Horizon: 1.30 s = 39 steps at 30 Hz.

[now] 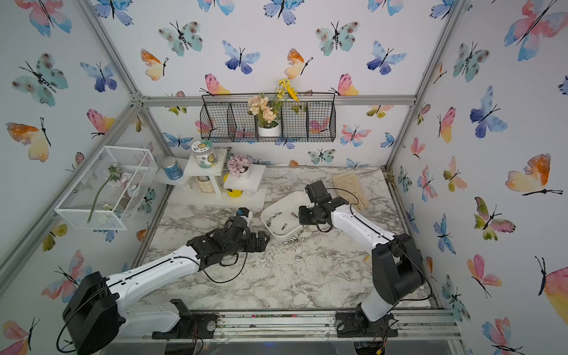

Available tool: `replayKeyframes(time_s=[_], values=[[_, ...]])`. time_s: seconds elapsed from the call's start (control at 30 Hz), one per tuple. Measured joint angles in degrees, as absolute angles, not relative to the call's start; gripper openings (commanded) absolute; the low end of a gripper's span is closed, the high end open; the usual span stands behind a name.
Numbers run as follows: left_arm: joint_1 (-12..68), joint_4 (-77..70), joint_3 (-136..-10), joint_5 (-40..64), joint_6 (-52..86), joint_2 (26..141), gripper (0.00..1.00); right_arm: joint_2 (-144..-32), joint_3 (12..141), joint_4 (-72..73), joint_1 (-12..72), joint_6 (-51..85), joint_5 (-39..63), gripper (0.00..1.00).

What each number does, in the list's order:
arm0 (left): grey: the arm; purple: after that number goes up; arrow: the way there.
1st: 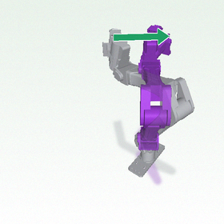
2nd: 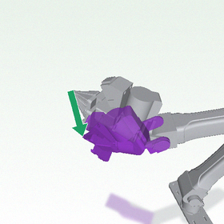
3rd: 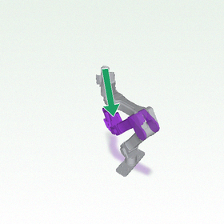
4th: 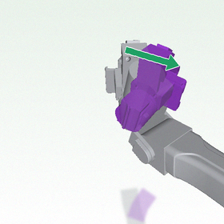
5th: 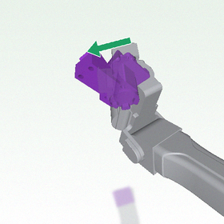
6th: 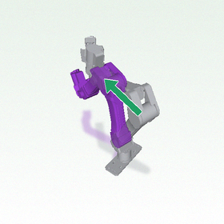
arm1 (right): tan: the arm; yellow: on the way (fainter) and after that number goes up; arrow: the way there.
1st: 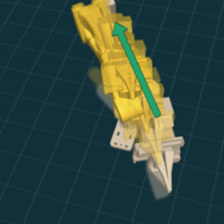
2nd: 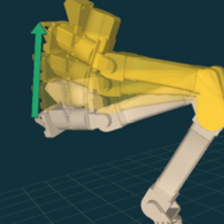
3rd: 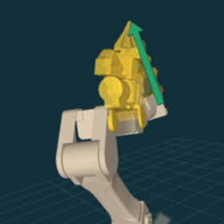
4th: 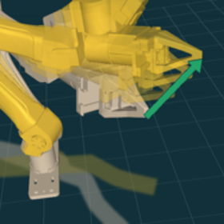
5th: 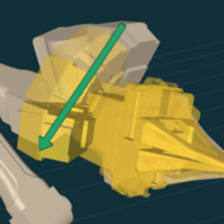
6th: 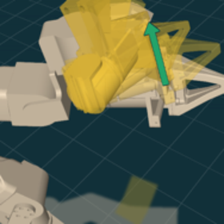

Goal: Put the bit on the desktop into the storage box
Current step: Place the screwdriver bit in the storage box, then pick up the screwdriver bit from the center of the board.

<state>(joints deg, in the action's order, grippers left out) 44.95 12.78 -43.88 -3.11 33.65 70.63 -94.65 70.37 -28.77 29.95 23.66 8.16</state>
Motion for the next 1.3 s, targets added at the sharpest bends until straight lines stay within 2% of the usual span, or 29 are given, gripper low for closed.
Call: replayKeyframes(time_s=[0.3,0.57,0.73,1.03,1.13,1.3], values=[[44.9,13.1,-42.2,-3.1,33.6,68.1,0.99,-107.7,80.8,-25.9,30.0,22.3,8.2,0.13],[44.9,13.1,-42.2,-3.1,33.7,68.3,0.99,-115.1,84.8,-24.6,30.0,21.5,8.1,0.15],[45.3,13.0,-42.2,-3.0,33.9,68.4,0.99,-116.9,85.8,-24.7,30.0,21.4,8.1,0.23],[50.9,12.7,-43.5,-3.1,34.0,71.6,0.99,-114.6,86.0,-25.2,30.0,21.2,7.6,0.36],[53.4,12.6,-45.4,-3.1,34.1,73.3,0.99,-110.4,85.6,-25.5,30.0,20.7,6.7,0.4],[56.9,12.0,-48.5,-3.1,34.0,76.5,1.0,-99.0,81.8,-25.6,29.9,20.1,3.4,0.52]])
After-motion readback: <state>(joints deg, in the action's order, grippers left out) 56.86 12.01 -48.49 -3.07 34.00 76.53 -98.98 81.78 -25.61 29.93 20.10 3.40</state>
